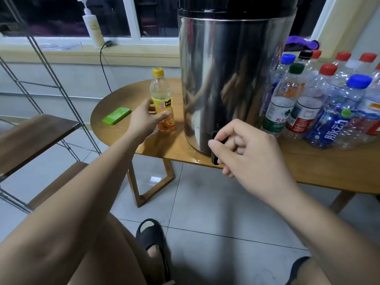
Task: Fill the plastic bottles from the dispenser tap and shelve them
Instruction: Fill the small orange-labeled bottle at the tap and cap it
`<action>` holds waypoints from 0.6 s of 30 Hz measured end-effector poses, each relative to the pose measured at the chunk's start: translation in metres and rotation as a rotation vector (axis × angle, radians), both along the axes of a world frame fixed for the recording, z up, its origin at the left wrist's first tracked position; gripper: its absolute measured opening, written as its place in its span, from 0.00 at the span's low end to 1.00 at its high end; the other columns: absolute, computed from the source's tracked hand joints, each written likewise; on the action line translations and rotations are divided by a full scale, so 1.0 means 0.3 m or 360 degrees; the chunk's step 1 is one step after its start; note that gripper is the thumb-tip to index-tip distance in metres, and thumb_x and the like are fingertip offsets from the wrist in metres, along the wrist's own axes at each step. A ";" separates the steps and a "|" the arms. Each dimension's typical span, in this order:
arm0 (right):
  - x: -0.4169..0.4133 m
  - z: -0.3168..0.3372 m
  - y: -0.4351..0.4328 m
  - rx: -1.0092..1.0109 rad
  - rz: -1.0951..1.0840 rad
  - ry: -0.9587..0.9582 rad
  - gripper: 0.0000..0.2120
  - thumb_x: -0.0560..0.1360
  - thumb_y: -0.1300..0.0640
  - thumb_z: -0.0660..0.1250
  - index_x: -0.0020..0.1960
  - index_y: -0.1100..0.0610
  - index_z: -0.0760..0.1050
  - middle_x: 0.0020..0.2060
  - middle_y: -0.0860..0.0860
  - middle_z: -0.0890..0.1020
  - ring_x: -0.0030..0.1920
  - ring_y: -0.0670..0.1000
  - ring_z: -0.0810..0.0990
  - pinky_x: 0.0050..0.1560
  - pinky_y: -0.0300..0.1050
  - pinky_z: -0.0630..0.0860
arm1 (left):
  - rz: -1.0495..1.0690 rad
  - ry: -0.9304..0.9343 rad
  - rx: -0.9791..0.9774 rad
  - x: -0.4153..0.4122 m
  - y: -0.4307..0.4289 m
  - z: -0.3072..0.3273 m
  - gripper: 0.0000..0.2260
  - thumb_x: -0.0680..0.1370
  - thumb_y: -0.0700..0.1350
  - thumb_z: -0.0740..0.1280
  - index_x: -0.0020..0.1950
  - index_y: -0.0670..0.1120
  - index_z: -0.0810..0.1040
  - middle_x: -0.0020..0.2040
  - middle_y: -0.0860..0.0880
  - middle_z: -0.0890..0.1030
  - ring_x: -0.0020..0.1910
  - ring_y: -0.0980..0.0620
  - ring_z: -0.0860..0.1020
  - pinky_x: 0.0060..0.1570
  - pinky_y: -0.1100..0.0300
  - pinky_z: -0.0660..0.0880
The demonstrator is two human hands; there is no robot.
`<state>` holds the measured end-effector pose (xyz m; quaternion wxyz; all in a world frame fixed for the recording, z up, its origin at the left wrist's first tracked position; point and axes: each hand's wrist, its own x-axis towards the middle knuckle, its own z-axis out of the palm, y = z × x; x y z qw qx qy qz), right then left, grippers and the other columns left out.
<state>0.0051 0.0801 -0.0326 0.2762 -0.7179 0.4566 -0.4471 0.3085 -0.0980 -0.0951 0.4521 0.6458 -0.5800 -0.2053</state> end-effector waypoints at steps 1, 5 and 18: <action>-0.011 -0.006 0.000 0.0005 -0.0021 -0.0001 0.06 0.81 0.53 0.74 0.48 0.52 0.79 0.31 0.52 0.84 0.29 0.51 0.85 0.41 0.56 0.85 | 0.0001 0.0008 0.0006 -0.001 -0.010 0.000 0.25 0.75 0.59 0.81 0.69 0.55 0.80 0.60 0.55 0.86 0.57 0.55 0.85 0.61 0.46 0.83; -0.049 -0.023 -0.004 0.0030 -0.0090 0.0005 0.06 0.81 0.54 0.75 0.47 0.52 0.80 0.31 0.51 0.84 0.29 0.50 0.85 0.42 0.57 0.85 | 0.0015 0.0005 0.0045 -0.011 -0.023 -0.002 0.25 0.75 0.59 0.81 0.69 0.56 0.79 0.61 0.56 0.85 0.58 0.55 0.84 0.62 0.45 0.84; -0.233 -0.047 -0.053 0.0103 -0.0297 0.0053 0.05 0.81 0.54 0.75 0.48 0.52 0.80 0.35 0.52 0.85 0.32 0.52 0.86 0.40 0.62 0.86 | -0.0057 -0.0077 0.0064 -0.126 0.362 -0.001 0.05 0.80 0.53 0.76 0.51 0.54 0.84 0.45 0.55 0.87 0.47 0.54 0.85 0.53 0.48 0.82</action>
